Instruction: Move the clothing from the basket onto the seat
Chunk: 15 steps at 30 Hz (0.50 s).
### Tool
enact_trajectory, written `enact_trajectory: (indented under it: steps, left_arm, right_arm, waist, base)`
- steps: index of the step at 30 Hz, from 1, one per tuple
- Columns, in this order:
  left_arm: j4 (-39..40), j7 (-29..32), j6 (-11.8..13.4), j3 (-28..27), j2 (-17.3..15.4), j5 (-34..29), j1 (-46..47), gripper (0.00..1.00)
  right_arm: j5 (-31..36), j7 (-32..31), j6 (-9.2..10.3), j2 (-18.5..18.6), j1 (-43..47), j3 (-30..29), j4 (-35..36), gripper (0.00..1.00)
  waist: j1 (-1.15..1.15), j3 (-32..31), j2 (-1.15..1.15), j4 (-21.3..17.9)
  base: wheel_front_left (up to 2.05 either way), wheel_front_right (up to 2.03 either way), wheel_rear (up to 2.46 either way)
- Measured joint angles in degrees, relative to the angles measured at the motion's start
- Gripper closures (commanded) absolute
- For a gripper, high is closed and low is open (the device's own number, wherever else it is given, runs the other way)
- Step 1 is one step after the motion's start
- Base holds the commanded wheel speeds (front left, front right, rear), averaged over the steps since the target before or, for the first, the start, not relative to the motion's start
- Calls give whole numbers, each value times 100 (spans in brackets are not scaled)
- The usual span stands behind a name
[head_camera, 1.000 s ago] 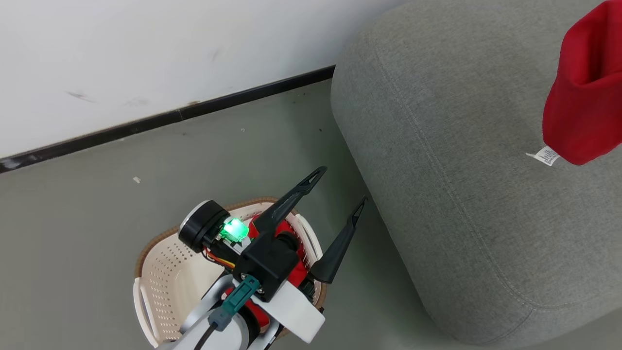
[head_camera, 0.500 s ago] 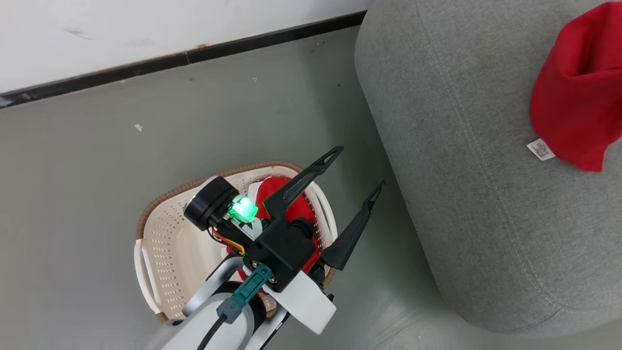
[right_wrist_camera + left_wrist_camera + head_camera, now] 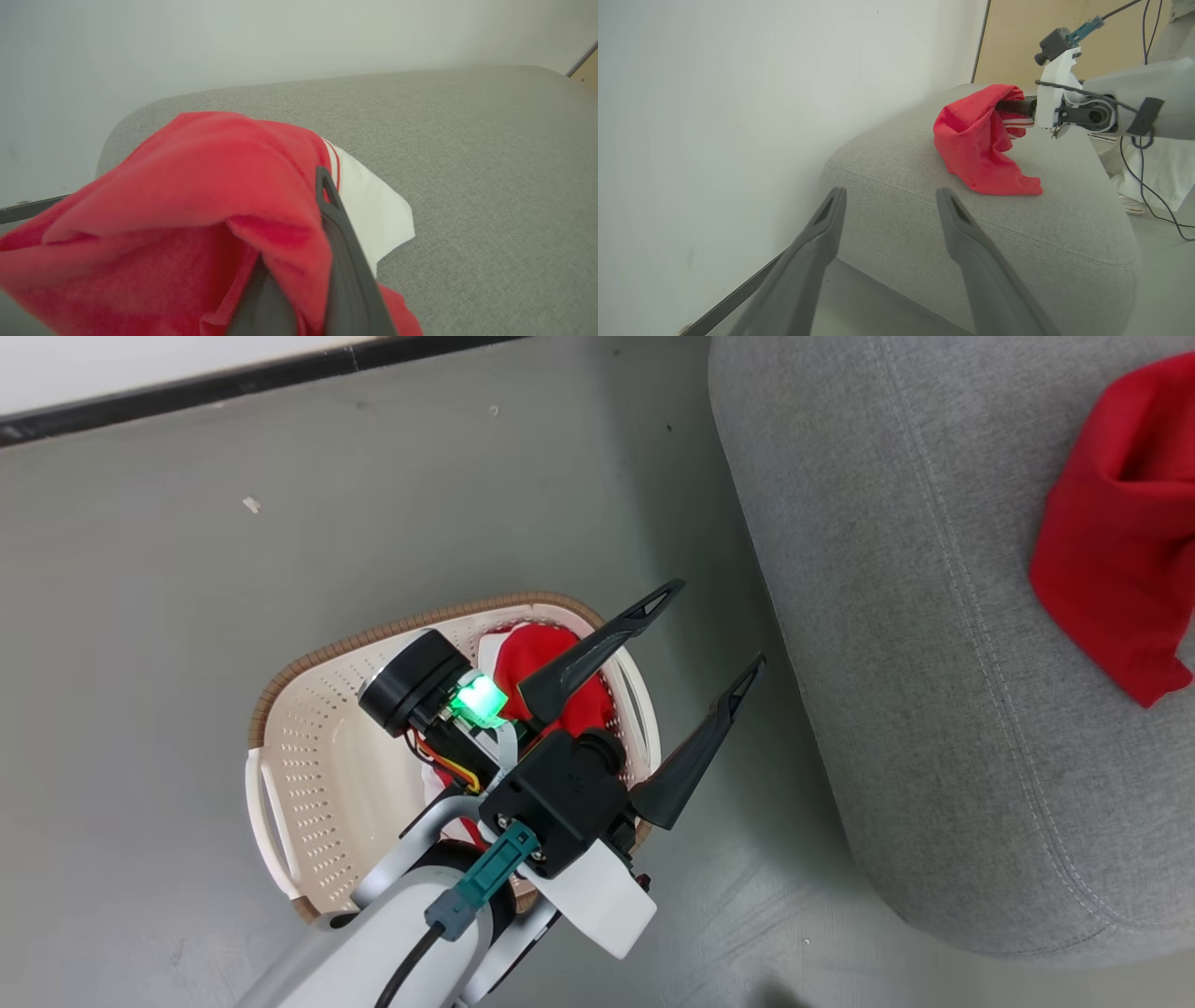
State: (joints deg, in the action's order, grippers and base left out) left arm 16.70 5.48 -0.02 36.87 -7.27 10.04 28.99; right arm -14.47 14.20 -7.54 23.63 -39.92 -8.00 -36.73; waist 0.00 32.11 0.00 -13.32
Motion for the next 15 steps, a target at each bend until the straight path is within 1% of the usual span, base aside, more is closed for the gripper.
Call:
enact_trajectory:
  steps: [4,7,9,10,11,12,13,15]
  left_arm:
    - [-1,-1,-21,-15,-12,-13,59,0]
    - [-48,-44,-22,-115,-74,-33,116,0]
    - [-96,-53,-24,-122,-119,-33,116,0]
    - [-110,-59,-62,-121,-124,-33,116,0]
    - [-119,-73,-73,-120,-125,-33,116,0]
    - [-126,-90,-74,-116,-124,-32,116,0]
    - [-135,-102,-83,-112,-124,-32,116,0]
    - [-159,-108,-116,-104,-121,-26,116,0]
  right_arm:
    - [20,0,0,-57,131,-148,-96,100]
    - [40,0,0,-238,126,-202,-107,100]
    - [51,0,0,-314,130,-236,-103,61]
    - [67,0,0,-315,130,-249,-94,51]
    - [96,0,0,-312,130,-264,-86,51]
    - [104,0,0,-312,131,-277,-78,15]
    - [104,0,0,-312,135,-283,-70,0]
    - [104,0,0,-313,211,-310,-23,0]
  waist:
    - [0,133,0,-21]
    - [0,185,0,-92]
    - [0,184,0,-143]
    - [0,178,0,-164]
    - [0,170,0,-182]
    - [0,161,0,-198]
    - [0,152,0,-212]
    - [0,136,0,-237]
  base:
    - [0,0,0]
    - [0,0,0]
    - [0,0,0]
    - [0,0,0]
    - [0,0,0]
    - [0,0,0]
    - [0,0,0]
    - [0,0,0]
